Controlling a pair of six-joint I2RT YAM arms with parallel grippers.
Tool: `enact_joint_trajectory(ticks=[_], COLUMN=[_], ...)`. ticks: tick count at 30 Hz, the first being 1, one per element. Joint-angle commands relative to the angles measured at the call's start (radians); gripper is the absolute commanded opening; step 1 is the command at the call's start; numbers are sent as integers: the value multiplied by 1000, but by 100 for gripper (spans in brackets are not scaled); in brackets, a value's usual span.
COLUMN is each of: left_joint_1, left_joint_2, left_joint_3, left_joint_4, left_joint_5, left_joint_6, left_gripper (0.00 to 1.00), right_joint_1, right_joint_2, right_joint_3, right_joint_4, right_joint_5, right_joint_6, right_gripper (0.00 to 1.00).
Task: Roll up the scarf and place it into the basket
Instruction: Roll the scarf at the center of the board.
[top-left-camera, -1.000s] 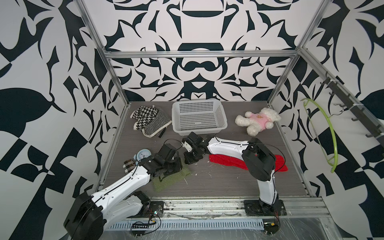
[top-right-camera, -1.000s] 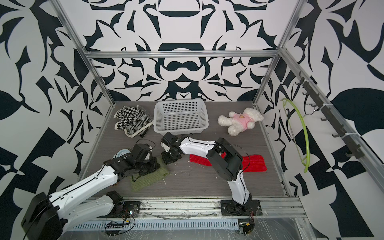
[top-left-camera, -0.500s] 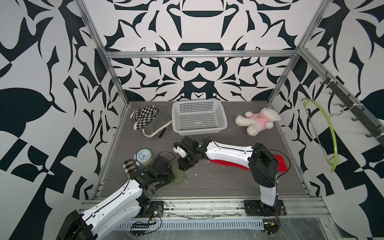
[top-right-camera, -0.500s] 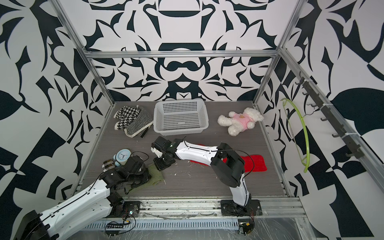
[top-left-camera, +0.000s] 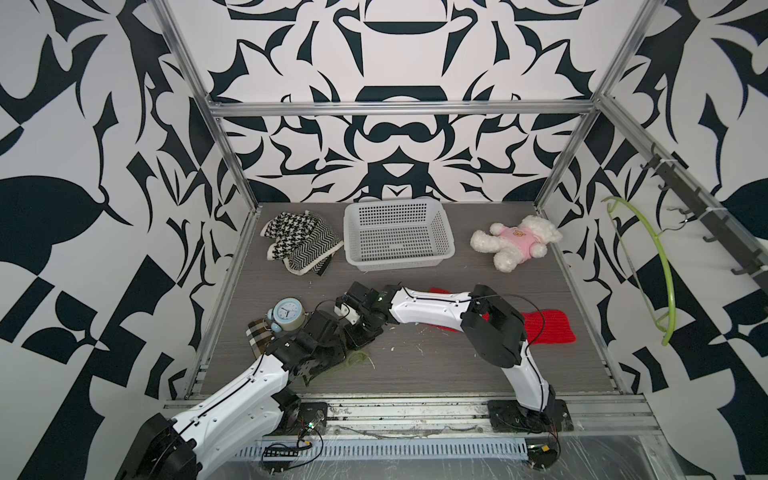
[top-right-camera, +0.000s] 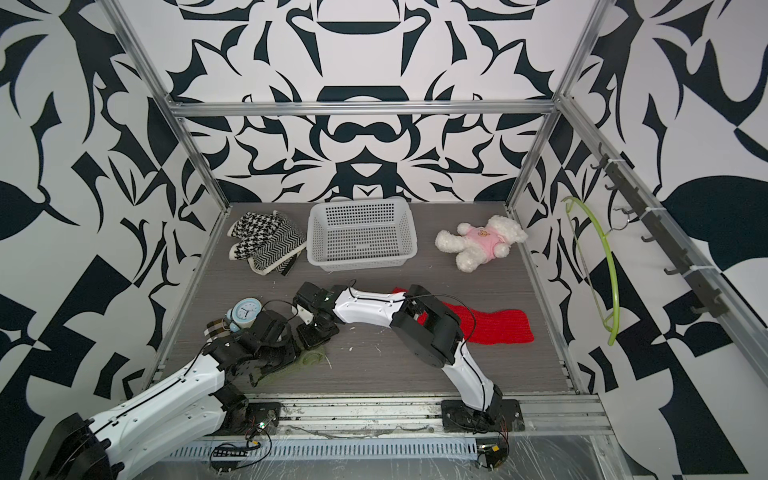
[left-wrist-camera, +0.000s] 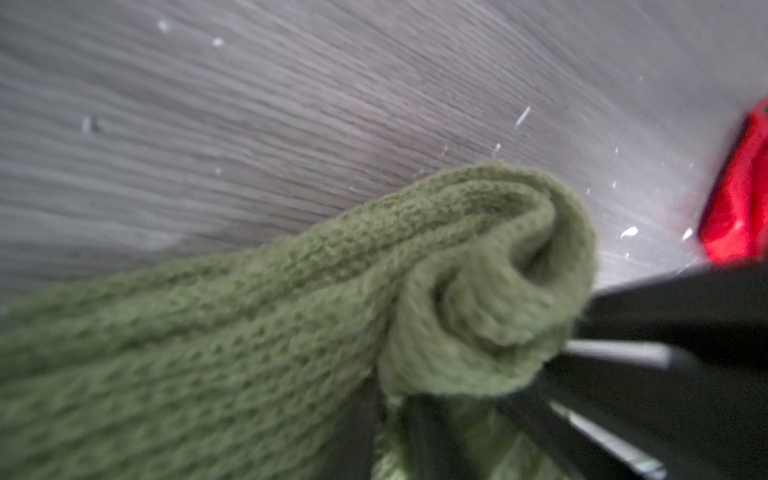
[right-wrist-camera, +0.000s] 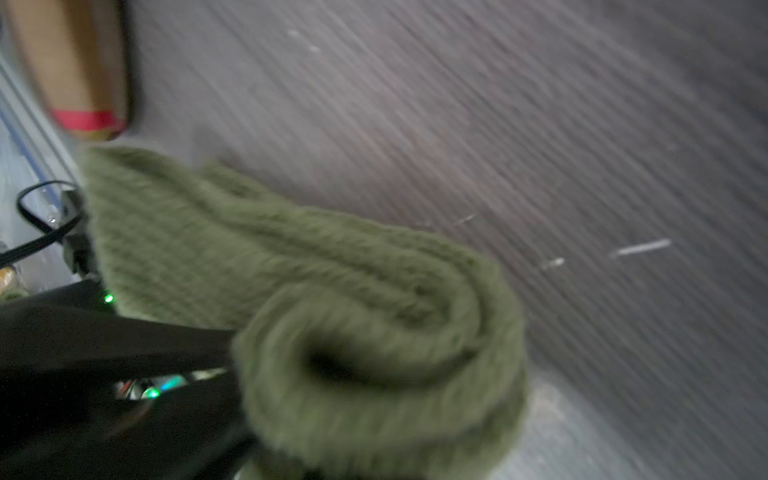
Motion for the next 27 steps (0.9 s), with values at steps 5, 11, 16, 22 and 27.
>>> enact_joint_trajectory(ticks=[5, 11, 16, 22, 27], left_joint_1=[5, 5, 4, -6, -6], left_joint_2=[-64, -19, 70, 141, 167], left_joint_3=[58, 74, 96, 132, 154], left_joint_4=[-79, 5, 146, 223, 243], left_joint_5=[-6, 85, 186, 219, 224], left_joint_6=[19, 27, 27, 27, 33], left_gripper=[64, 68, 68, 68, 68], right_joint_1=[-20, -62, -104, -111, -105], right_joint_2=[22, -47, -137, -158, -162], right_joint_3=[0, -94, -172, -159, -131], right_joint_4=[-71, -158, -190, -199, -191], right_joint_5=[96, 207, 256, 258, 243], right_joint_6=[-7, -37, -58, -67, -54], right_gripper=[12, 12, 12, 12, 12])
